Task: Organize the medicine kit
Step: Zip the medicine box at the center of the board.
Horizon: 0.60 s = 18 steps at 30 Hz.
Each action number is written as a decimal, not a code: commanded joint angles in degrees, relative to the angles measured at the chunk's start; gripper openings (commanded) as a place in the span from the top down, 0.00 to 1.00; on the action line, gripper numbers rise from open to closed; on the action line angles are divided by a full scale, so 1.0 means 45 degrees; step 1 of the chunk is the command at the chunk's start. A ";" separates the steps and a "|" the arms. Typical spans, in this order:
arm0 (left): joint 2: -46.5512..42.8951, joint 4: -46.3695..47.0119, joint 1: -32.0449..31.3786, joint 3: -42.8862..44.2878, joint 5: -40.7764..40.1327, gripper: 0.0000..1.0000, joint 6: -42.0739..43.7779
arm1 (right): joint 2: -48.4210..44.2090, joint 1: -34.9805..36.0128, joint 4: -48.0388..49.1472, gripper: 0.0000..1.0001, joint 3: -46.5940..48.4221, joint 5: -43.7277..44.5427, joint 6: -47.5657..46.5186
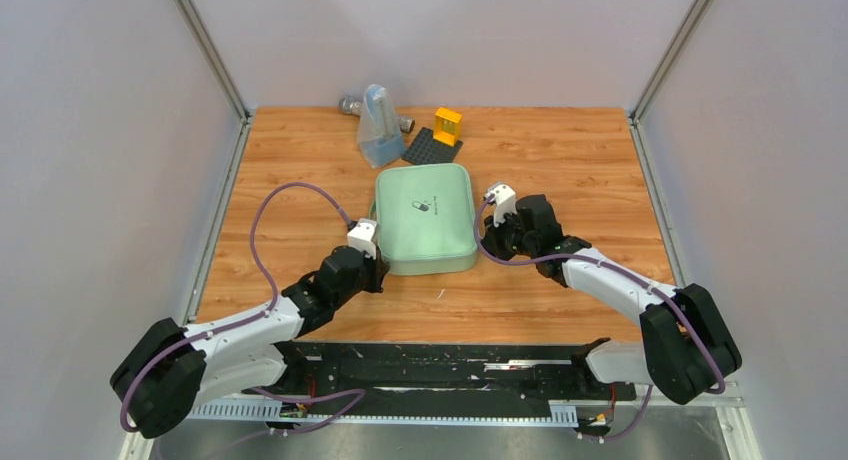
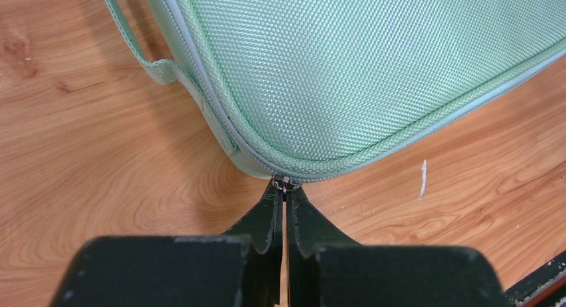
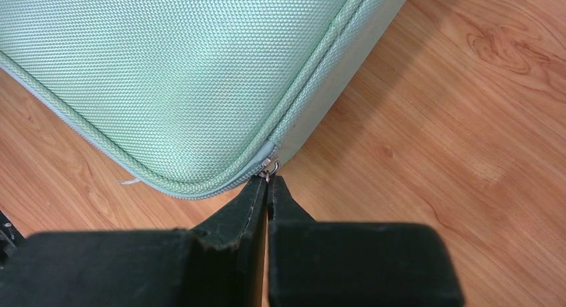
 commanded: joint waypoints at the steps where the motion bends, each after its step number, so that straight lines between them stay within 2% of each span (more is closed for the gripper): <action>1: -0.0011 0.0704 -0.0034 0.0532 0.0145 1.00 0.0209 | -0.0024 -0.0033 -0.0173 1.00 0.0553 -0.0162 -0.0011; 3: 0.0071 0.0582 -0.0048 0.0723 0.0560 1.00 0.0321 | -0.0192 0.0291 -0.0204 1.00 0.0477 0.0264 -0.0344; 8: 0.0477 0.0528 -0.0751 0.1539 0.1442 1.00 0.0440 | -0.0681 0.3120 0.1177 1.00 -0.0299 0.5298 -0.1930; 9: 0.0572 0.0492 -0.0871 0.1816 0.1519 1.00 0.0497 | -0.0704 0.3470 0.1379 1.00 -0.0377 0.5613 -0.2161; 13: 0.1041 0.0433 -0.1259 0.2305 0.2195 1.00 0.0506 | -0.1297 0.3653 0.1783 1.00 -0.0656 0.2518 -0.2386; 18: 0.1038 0.0346 -0.1303 0.2375 0.2902 1.00 0.0493 | -0.2690 0.3326 0.2329 1.00 -0.1303 0.0976 -0.1757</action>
